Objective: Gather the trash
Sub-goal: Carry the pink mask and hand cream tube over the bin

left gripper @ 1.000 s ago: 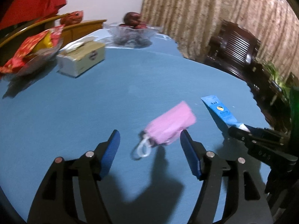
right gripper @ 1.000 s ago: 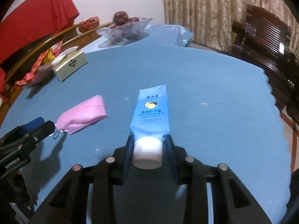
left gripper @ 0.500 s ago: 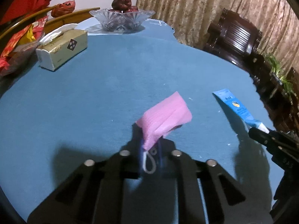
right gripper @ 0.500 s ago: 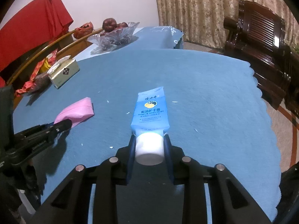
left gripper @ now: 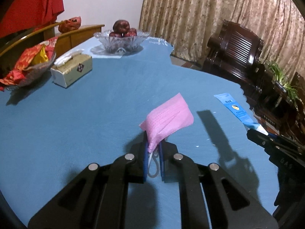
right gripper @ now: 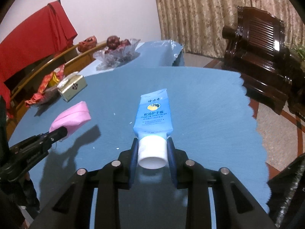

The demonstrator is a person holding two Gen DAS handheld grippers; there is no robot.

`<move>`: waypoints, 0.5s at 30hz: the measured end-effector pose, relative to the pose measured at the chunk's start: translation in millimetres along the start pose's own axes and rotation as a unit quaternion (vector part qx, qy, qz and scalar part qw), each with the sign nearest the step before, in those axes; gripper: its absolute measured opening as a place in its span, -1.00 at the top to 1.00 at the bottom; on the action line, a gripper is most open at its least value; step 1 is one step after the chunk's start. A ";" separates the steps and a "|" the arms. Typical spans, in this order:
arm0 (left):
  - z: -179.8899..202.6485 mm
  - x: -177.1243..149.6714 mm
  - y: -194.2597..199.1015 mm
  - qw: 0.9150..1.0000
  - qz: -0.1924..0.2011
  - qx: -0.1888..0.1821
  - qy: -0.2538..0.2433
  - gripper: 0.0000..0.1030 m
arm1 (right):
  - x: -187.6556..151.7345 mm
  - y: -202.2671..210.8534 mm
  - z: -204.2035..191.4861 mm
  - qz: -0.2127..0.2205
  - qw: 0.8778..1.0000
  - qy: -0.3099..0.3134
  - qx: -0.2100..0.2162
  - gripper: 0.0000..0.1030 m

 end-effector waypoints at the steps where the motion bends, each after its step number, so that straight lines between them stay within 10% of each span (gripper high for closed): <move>1: 2.6 0.7 4.0 1.000 0.002 0.000 0.001 0.83 | 0.2 4.9 -0.2 0.003 1.000 0.001 0.000 0.44; 15: 58.6 4.7 70.4 0.999 0.035 -0.015 -0.018 0.83 | 9.5 97.5 10.7 0.064 0.998 0.008 -0.001 0.44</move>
Point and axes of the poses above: each gripper's, at about its wrist camera, not at the fingertips, and y roughly against the way its jaws point, z to its right, x to its top, the point moved 1 cm from there along -y, roughly the way its jaws point, and after that the axes turned 2 degrees about x, right-handed, at the moved point
